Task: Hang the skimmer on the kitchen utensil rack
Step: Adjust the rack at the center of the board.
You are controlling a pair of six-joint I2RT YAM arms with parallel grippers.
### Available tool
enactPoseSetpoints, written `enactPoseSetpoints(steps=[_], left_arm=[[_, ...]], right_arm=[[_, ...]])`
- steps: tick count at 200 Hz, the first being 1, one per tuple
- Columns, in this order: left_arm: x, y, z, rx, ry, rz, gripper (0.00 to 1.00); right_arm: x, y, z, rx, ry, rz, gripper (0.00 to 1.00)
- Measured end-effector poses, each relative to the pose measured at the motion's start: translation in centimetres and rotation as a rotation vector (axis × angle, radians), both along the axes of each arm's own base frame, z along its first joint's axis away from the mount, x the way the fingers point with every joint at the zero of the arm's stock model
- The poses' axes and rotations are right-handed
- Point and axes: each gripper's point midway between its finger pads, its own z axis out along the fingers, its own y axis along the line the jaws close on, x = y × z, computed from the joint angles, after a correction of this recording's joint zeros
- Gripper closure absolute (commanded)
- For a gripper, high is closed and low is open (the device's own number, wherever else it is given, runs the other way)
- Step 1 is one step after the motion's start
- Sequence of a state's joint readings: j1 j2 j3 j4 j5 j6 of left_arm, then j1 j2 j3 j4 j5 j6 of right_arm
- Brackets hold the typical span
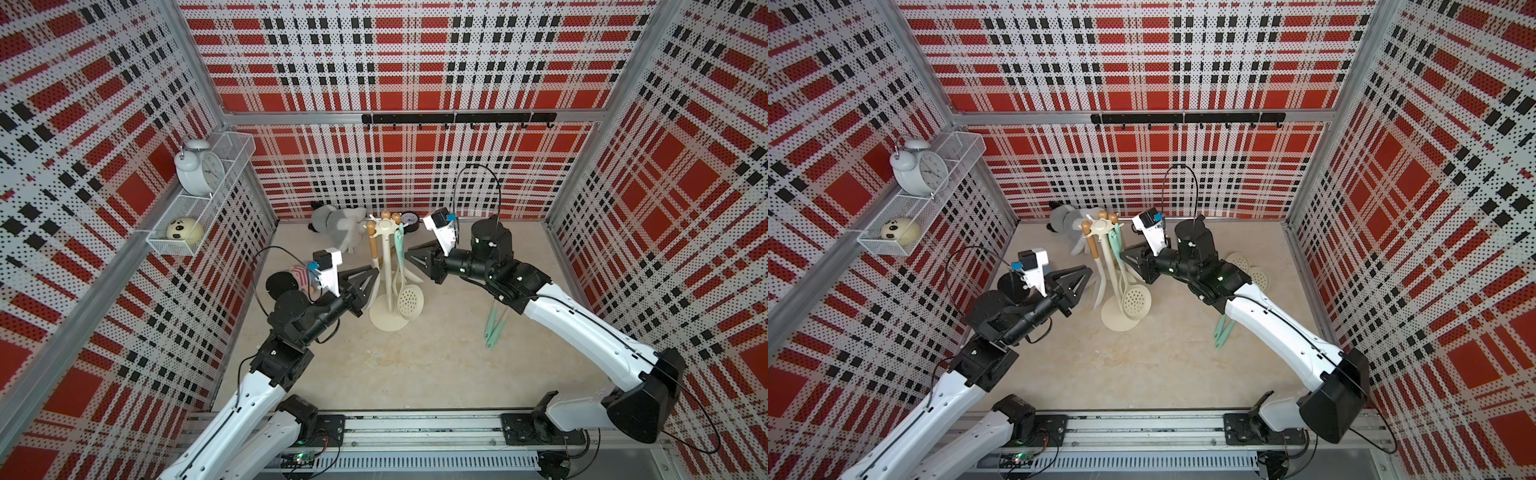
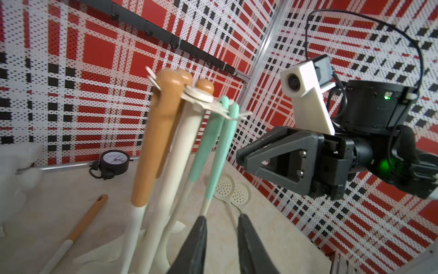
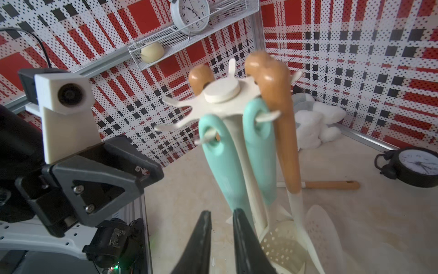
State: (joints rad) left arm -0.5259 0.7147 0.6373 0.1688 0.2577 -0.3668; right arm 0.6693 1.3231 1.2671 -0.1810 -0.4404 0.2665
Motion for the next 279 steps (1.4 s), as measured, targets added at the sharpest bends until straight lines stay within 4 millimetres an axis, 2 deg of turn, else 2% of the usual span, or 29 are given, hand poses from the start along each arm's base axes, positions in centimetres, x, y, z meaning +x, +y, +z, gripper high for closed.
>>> enactPoseSetpoints(steps=[29,47,66,100,162,218,242,279], left_arm=[[-0.2,-2.3,-3.3,0.045,-0.017,-0.050,0.80],[1.4,-2.6,-4.7,0.069,-0.010,-0.021,0.81],[3.4,-1.7,-5.5,0.069,-0.008,0.026,0.82],[5.5,0.0,-5.2,0.046,-0.038,0.081,0.82],[5.5,-1.2,-5.3,0.039,-0.061,0.007,0.81],[7.0,-1.5,-7.0,0.061,-0.024,0.035,0.69],[7.7,-1.2,-7.5,0.074,-0.018,0.069,0.55],[8.4,-1.4,-7.6,0.083,-0.018,0.087,0.53]], right_arm=[[-0.2,-4.8,-2.0,-0.001,0.025,-0.104,0.78],[-0.2,-7.2,-2.4,0.003,0.025,-0.162,0.78],[-0.8,-8.3,-2.8,0.001,0.030,-0.182,0.78],[-1.7,-9.0,-3.9,-0.018,0.054,-0.187,0.78],[-1.9,-9.3,-4.2,-0.022,0.059,-0.193,0.79],[-2.2,-9.4,-4.1,-0.016,0.060,-0.194,0.80],[-2.3,-9.5,-4.1,-0.013,0.063,-0.194,0.80],[-2.4,-9.5,-4.5,-0.015,0.075,-0.192,0.82]])
